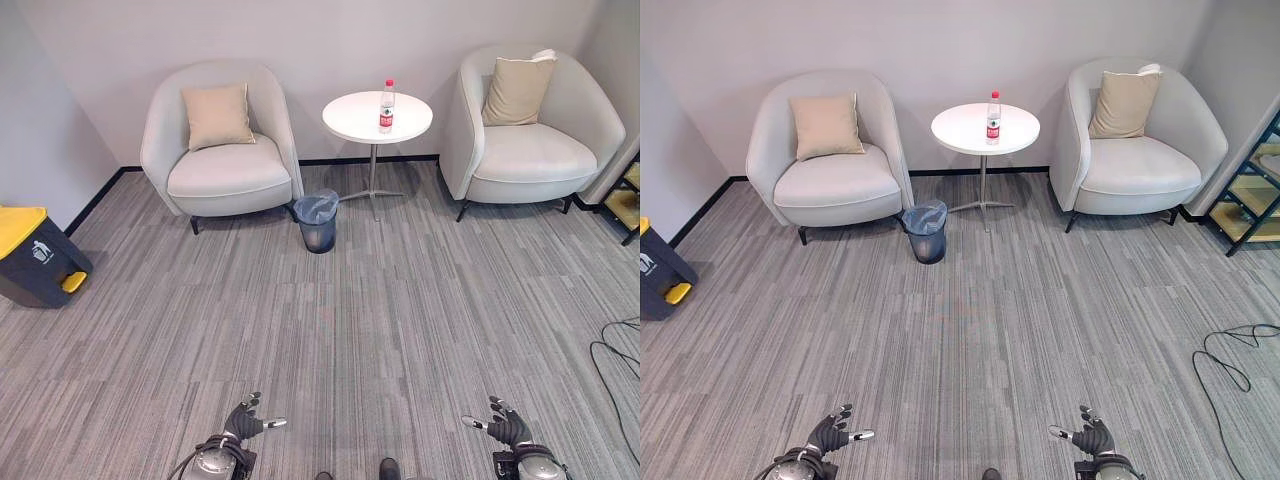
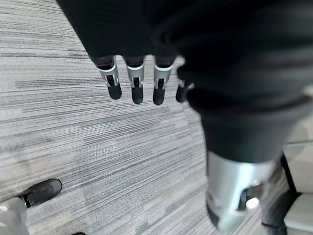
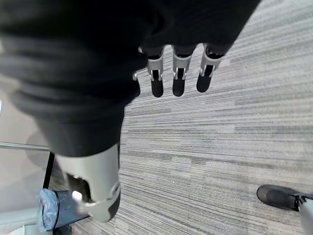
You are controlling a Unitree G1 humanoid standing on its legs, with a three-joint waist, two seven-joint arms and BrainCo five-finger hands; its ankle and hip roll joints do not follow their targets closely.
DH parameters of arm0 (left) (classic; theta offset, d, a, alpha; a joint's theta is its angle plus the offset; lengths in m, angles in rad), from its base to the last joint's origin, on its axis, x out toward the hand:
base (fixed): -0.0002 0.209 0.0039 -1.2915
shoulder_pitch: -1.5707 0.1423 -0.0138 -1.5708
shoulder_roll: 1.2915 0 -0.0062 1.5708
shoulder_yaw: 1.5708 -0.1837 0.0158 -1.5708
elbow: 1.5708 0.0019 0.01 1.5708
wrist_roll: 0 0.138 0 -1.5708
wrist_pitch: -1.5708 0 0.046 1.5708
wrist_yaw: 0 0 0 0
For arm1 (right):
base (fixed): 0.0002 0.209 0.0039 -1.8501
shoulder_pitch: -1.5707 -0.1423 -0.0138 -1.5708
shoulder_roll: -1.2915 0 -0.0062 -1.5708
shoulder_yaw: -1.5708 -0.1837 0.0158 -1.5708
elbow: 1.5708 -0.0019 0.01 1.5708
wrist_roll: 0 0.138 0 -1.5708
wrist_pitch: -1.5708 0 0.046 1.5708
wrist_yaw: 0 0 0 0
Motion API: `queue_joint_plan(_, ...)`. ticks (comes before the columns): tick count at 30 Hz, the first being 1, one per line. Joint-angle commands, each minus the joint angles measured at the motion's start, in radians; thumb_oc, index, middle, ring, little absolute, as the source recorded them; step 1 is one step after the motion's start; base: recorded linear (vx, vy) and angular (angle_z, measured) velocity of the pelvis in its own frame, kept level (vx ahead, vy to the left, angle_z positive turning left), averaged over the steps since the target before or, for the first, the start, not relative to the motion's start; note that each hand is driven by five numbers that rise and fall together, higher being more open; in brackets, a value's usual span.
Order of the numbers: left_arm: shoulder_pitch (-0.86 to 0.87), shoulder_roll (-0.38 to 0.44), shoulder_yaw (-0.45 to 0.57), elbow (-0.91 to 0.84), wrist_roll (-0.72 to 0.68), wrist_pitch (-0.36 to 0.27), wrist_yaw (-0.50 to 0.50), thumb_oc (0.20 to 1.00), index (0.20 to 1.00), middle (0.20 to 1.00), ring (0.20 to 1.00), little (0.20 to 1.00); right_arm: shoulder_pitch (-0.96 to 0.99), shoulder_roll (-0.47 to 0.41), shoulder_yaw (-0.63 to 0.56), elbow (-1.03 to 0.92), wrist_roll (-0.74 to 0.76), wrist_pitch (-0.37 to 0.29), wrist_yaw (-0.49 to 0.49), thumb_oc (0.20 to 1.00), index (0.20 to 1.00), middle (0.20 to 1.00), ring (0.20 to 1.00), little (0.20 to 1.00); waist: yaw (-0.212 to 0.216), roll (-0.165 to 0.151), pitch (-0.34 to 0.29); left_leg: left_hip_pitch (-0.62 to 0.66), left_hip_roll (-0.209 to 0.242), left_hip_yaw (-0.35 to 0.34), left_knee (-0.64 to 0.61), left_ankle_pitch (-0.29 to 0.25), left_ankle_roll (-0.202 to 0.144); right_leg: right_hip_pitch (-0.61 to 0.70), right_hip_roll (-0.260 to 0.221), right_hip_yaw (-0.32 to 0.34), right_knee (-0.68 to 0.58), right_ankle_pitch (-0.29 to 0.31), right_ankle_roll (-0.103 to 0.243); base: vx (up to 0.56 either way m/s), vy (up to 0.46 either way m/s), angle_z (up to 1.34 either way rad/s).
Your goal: Gather garbage on tea table into small bin, then transfer packed bag to large trash can.
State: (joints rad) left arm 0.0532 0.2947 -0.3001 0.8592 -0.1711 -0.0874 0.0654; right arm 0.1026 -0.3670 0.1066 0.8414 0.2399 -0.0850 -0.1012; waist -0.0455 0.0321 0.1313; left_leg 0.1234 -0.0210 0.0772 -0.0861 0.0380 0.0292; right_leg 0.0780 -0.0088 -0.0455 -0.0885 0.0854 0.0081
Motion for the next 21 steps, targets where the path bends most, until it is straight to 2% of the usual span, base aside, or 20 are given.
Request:
queue_joint_plan(1, -0.03, -0.001, 0.055, -0.02, -0.048, -0.028, 0.002, 1.0, 1.0, 1.0, 1.0, 1.0, -0.031, -0.012, 0.0, 0.024, 0.042, -0.032, -0.015, 1.0, 1.0, 1.0, 1.0, 1.0, -0.012, -0.021, -0.023, -0.024, 0.033, -0.012, 0.016, -0.059, -0.064, 0.049, -0.034, 0.008, 0.024, -0.133, 0.088, 0.02, -0.001, -0.06)
queue_joint_plan(9, -0.021, -0.002, 0.083, -0.034, -0.088, -0.031, 0.015, 1.0, 1.0, 1.0, 1.0, 1.0, -0.042, -0.005, -0.021, 0.034, 0.075, -0.03, -0.025, 1.0, 1.0, 1.0, 1.0, 1.0, -0.01, -0.019, -0.012, -0.043, 0.026, -0.005, 0.071, -0.091, -0.055, 0.042, -0.045, 0.019, 0.036, -0.136, 0.091, 0.03, 0.017, -0.08)
queue_joint_plan(16, -0.009, 0.016, 0.121, -0.076, -0.129, -0.046, 0.029, 1.0, 1.0, 1.0, 1.0, 1.0, -0.073, -0.013, -0.025, 0.024, 0.088, -0.027, -0.027, 1.0, 1.0, 1.0, 1.0, 1.0, 0.012, -0.022, 0.006, -0.123, 0.008, -0.002, 0.174, -0.138, -0.039, -0.007, -0.067, 0.045, 0.083, -0.148, 0.1, 0.03, 0.068, -0.12)
queue_joint_plan(19, -0.002, 0.026, 0.137, -0.08, -0.131, -0.046, 0.027, 1.0, 1.0, 1.0, 1.0, 1.0, -0.08, -0.02, -0.026, 0.01, 0.078, -0.022, -0.024, 1.0, 1.0, 1.0, 1.0, 1.0, 0.025, -0.02, 0.014, -0.138, -0.004, -0.004, 0.195, -0.165, -0.019, -0.064, -0.079, 0.046, 0.194, -0.162, 0.118, 0.08, 0.095, -0.11)
queue_joint_plan(20, -0.002, 0.026, 0.137, -0.08, -0.131, -0.046, 0.027, 1.0, 1.0, 1.0, 1.0, 1.0, -0.08, -0.02, -0.026, 0.01, 0.078, -0.022, -0.024, 1.0, 1.0, 1.0, 1.0, 1.0, 0.025, -0.021, 0.013, -0.14, -0.004, -0.004, 0.196, -0.165, -0.019, -0.067, -0.079, 0.047, 0.197, -0.163, 0.118, 0.08, 0.083, -0.19)
queue_joint_plan(21, -0.009, 0.03, 0.139, -0.075, -0.129, -0.047, 0.028, 1.0, 1.0, 1.0, 1.0, 1.0, -0.087, -0.022, -0.025, 0.006, 0.076, -0.02, -0.024, 1.0, 1.0, 1.0, 1.0, 1.0, 0.022, -0.017, 0.029, -0.134, -0.007, -0.006, 0.2, -0.179, -0.007, -0.118, -0.083, 0.042, 0.299, -0.153, 0.142, 0.05, 0.054, -0.2)
